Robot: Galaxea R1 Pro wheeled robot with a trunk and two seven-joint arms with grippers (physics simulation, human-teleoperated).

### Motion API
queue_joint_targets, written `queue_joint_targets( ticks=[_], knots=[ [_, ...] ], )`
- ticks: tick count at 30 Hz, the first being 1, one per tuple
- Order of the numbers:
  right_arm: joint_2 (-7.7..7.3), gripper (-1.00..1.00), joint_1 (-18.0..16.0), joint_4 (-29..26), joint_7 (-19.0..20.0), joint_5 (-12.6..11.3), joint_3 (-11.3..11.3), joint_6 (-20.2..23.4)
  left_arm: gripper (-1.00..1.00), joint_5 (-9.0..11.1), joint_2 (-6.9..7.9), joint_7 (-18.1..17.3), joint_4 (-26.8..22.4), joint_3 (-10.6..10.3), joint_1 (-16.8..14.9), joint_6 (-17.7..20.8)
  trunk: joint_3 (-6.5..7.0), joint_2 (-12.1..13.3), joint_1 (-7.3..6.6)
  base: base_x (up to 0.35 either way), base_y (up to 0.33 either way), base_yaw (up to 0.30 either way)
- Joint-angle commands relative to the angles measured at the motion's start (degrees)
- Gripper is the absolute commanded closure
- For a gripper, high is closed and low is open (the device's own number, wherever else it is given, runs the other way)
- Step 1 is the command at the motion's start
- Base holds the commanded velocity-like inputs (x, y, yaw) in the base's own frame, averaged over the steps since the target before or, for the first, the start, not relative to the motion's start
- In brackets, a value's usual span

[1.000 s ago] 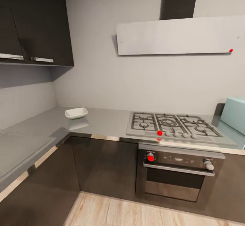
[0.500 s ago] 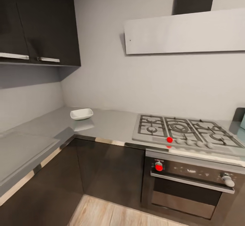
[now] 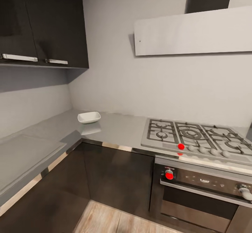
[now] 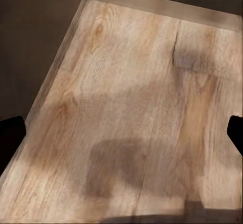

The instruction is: In the kitchen, take the Vidalia onion out of the sink, dice it on the chopping board with the paring knife, put the diced onion into the bowl on the countertop, then place both the paring knife and the chopping board into the sink.

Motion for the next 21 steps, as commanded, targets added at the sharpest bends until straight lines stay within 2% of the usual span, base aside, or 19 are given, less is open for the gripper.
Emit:
queue_joint_targets(
  ticks=[1, 4, 9, 21],
  knots=[
    [0.00, -1.00, -0.03, 2.13, -0.21, 0.05, 0.07, -0.10, -1.00, 0.01, -0.51, 0.05, 0.73, 0.09, 0.02, -0.02, -0.05, -0.03, 0.00, 0.000, 0.000, 0.002],
    [0.04, -1.00, -0.03, 6.86, -0.16, 0.03, 0.18, 0.11, -1.00, -0.06, -1.15, 0.10, 2.01, 0.14, 0.02, 0.06, -0.05, -0.03, 0.00, 0.000, 0.000, 0.001],
    [0.01, -1.00, -0.03, 14.82, 0.61, -0.14, 0.23, 0.87, -1.00, -0.06, -1.38, 0.12, 2.57, 0.16, 0.02, 0.07, -0.05, -0.03, 0.00, 0.000, 0.000, 0.000],
    [-0.09, -1.00, -0.04, 16.62, 1.61, -0.20, -0.07, 1.23, -1.00, 0.07, -1.48, 0.31, 3.89, 0.08, 0.02, 1.17, -0.05, -0.03, 0.00, 0.000, 0.000, 0.000]
  ],
)
